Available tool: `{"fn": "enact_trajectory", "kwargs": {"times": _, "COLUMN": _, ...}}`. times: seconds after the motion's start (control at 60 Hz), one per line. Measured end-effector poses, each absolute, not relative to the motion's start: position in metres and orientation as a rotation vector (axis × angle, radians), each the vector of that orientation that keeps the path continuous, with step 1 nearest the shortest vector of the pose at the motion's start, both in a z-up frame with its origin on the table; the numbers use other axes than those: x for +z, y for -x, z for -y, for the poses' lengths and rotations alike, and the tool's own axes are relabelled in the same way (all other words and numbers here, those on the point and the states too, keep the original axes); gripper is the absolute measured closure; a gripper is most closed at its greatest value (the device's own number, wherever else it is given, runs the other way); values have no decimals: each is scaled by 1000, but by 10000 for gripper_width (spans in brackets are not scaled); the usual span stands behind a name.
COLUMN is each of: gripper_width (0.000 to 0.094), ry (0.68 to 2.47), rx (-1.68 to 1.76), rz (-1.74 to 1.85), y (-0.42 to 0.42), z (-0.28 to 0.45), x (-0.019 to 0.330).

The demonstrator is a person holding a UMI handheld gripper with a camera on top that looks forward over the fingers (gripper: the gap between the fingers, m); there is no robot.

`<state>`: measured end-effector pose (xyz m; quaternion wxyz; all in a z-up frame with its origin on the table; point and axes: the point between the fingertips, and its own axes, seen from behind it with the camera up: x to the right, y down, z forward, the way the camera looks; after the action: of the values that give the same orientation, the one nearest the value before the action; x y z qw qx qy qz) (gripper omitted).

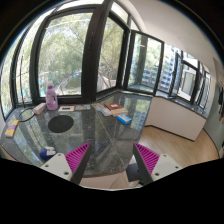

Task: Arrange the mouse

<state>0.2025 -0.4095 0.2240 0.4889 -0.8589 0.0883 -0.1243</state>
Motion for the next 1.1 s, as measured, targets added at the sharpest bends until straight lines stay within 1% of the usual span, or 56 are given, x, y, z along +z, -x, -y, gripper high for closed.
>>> {"fn": "enact_trajectory", "kwargs": {"times": 0.117, "gripper_width": 82, "ry": 2112, "rx": -299, "rz": -233, "y": -204, "z": 416, "x": 212}}
{"fn": "enact_trajectory", "kwargs": {"times": 0.283, "gripper_width": 80, "ry": 2161, "rx": -291, "rz": -240, "y": -188, "z": 433, "x": 164}}
{"fn": "enact_trajectory", "kwargs": {"times": 0.417, "gripper_width": 84, "ry": 2213, "rx": -212, "rz": -211, "y": -138, "z": 451, "x": 117}}
{"fn": "enact_trajectory", "kwargs": {"times": 0.533, "gripper_width": 82, "ry": 2251, "rx": -100, "rz": -167, "y": -66, "z": 451, "x": 77}}
{"fn": "enact_trajectory", "kwargs": {"times": 0.667, "gripper_width": 82, "ry": 2232, "rx": 61, "rz": -63, "y": 26, "z": 424, "x": 48}}
{"fn": "enact_trajectory", "kwargs": {"times": 0.833, "gripper_width": 83, "ry": 2209, "rx": 79, "rz": 5, "y": 90, "z": 368, "x": 22}}
{"fn": "enact_trajectory", "kwargs": {"times": 0.95, "gripper_width": 82, "ry": 2199, "rx": 99, "rz": -19, "y": 116, "z": 326, "x": 9}}
{"fn": "enact_trajectory", "kwargs": {"times": 1.05, "gripper_width": 81, "ry": 2205, "rx": 80, "rz": -53, "y": 121, "z": 296, "x": -5}}
{"fn": "enact_trajectory", "kwargs": {"times": 1.067, "gripper_width": 70, "ry": 2209, "rx": 76, "rz": -59, "y": 115, "z": 291, "x": -8}}
{"fn": "enact_trajectory", "kwargs": {"times": 1.1, "gripper_width": 85, "ry": 2211, "rx": 52, "rz": -74, "y": 119, "z": 282, "x": -10}}
